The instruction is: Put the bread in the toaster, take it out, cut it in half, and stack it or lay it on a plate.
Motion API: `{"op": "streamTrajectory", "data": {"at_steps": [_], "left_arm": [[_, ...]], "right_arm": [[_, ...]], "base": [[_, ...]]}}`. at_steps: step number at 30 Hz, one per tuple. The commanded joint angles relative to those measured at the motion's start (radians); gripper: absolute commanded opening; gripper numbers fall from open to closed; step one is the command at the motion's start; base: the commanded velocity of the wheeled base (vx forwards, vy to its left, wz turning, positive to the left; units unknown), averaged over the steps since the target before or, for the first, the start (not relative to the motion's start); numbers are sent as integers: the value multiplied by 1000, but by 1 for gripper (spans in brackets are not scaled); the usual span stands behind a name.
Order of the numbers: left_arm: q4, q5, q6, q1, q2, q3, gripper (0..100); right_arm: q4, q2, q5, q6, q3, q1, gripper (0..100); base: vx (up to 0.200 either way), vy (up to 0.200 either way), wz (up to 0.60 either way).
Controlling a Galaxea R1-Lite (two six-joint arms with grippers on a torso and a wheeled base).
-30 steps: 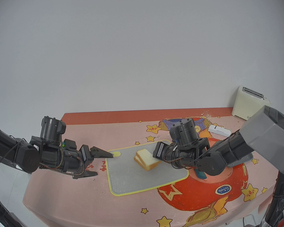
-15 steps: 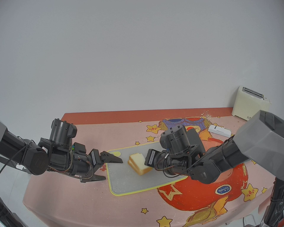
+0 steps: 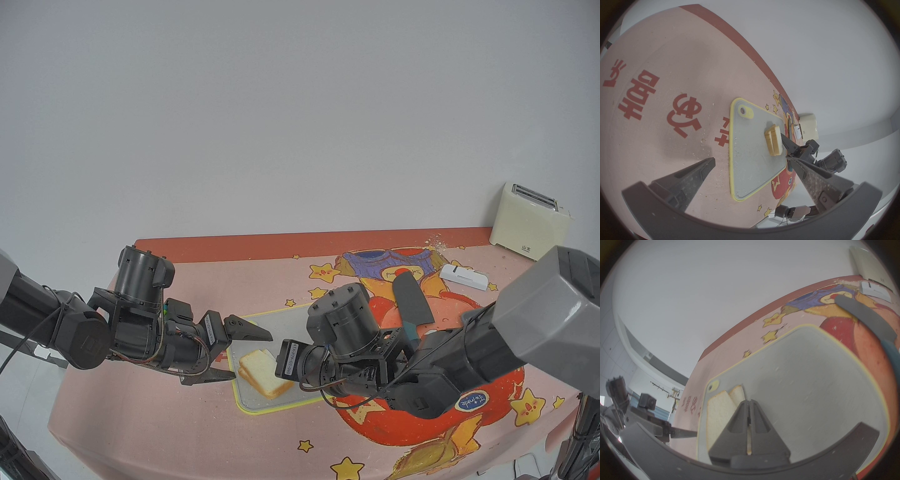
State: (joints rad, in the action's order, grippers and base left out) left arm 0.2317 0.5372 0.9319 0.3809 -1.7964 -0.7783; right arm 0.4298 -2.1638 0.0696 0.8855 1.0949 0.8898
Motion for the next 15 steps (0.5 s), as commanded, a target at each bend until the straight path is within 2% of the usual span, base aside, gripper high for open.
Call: {"op": "streamTrajectory", "data": {"at_steps": [1,8,15], "left_arm": [[-5,-5,-1,0,-11,4,100],[-5,-6,-1,0,3,44,100],[-8,-8,-1,0,9,60,100]], "right_arm": [[1,12,4,-3,0,-28,0],[-2,44,7,-5,-13,-75,0],[-11,44,6,-11,-44,-65,0]], "base": [[0,0,0],[0,0,0],[0,0,0]]}}
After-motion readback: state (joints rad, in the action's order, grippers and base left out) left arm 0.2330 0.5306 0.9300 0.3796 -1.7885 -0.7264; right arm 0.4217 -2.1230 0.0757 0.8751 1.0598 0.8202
